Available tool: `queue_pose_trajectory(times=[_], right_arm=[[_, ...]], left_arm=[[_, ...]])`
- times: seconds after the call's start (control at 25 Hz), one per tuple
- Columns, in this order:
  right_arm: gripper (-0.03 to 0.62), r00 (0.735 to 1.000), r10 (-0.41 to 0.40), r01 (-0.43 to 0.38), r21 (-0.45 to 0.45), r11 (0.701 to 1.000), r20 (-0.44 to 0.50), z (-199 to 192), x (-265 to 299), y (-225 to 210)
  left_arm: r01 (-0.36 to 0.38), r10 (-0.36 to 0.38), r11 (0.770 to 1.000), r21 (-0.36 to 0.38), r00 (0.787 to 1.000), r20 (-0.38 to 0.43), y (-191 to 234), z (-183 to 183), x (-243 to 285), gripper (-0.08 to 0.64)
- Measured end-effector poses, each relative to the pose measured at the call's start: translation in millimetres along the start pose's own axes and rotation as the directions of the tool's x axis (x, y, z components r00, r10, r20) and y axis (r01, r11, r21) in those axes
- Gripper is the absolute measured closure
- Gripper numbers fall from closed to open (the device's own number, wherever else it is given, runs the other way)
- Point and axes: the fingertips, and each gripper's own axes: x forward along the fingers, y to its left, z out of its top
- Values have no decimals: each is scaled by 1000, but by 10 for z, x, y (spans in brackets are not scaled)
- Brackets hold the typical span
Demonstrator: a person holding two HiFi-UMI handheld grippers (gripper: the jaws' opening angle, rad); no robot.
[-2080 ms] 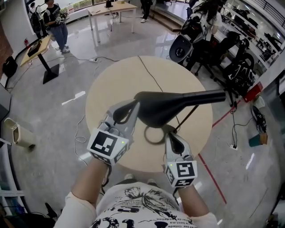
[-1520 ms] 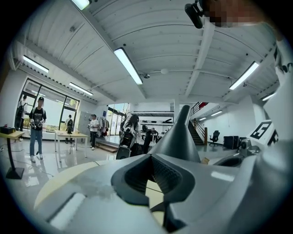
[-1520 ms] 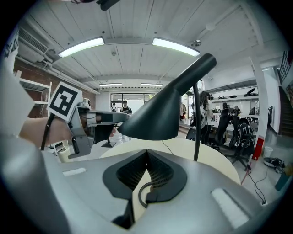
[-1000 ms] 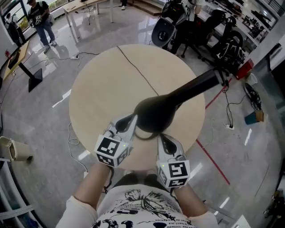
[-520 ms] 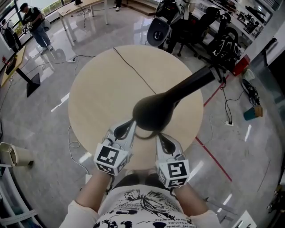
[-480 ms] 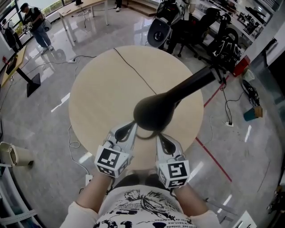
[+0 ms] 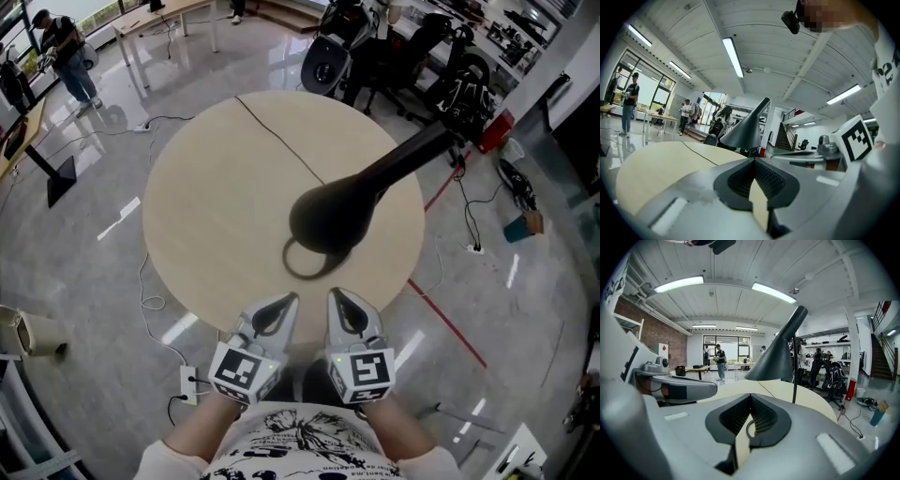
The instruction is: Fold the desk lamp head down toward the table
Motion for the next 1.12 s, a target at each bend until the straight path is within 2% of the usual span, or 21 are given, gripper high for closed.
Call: queue_pose_trajectory(times=[0.16,0.48,0.68,0.92,1.12], right_arm=[[584,1000,9,-9,20,1000,-1,-62,-164,68],[584,997,82,-82,11,997,7,-212,-658,201],[584,991,133,-133,3,991,0,-467,-1174,238],[584,989,144,-143,-25,989,41,-638,-1871,164],[584,985,168,-168,-7,986,48,-755,-2392,150]], left_arm=[[-4,3,1000,19,999,38,-112,8,-132,557],[-96,94,995,20,993,65,-453,-50,-469,557],[-156,154,988,12,985,80,-931,-256,-676,557],[-195,193,981,8,975,110,-1578,-485,-980,557],[-219,219,976,-8,969,117,-2021,-621,-1246,557]])
